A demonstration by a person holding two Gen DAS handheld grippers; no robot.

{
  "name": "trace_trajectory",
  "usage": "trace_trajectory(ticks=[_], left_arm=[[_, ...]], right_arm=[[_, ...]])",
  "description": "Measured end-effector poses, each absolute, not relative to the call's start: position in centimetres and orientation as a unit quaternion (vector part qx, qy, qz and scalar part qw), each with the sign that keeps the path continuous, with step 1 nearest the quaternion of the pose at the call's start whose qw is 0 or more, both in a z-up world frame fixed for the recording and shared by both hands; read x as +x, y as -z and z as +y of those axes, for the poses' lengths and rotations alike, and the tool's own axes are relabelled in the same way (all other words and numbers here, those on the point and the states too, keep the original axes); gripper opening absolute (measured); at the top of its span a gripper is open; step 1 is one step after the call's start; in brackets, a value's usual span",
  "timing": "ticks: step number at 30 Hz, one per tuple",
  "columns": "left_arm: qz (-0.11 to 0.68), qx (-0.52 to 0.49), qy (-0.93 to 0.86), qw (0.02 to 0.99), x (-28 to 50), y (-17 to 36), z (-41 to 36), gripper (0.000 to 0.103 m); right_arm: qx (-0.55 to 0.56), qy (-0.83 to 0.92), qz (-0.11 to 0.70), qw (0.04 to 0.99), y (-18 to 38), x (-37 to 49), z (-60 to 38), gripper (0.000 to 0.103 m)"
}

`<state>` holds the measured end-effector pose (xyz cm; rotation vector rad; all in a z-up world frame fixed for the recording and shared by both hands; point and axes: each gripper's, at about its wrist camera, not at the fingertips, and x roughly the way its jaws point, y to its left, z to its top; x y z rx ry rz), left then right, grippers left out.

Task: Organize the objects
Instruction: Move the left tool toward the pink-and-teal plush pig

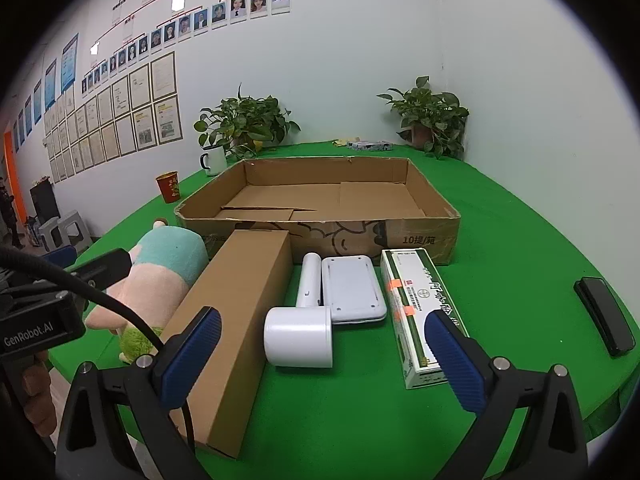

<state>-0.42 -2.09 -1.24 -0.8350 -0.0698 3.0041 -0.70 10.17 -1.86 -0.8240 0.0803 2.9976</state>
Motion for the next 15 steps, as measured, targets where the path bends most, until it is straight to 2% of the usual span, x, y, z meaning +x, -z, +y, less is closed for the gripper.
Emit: trace_trajectory(ticks=[15], left_arm=[[-0.040, -0.299, -0.953, 0.009, -1.8, 2.6, -3.7, 0.102]], right_arm=[[-0.290, -0.956, 0.045, 0.001, 3.0, -1.7, 10.3, 0.102]])
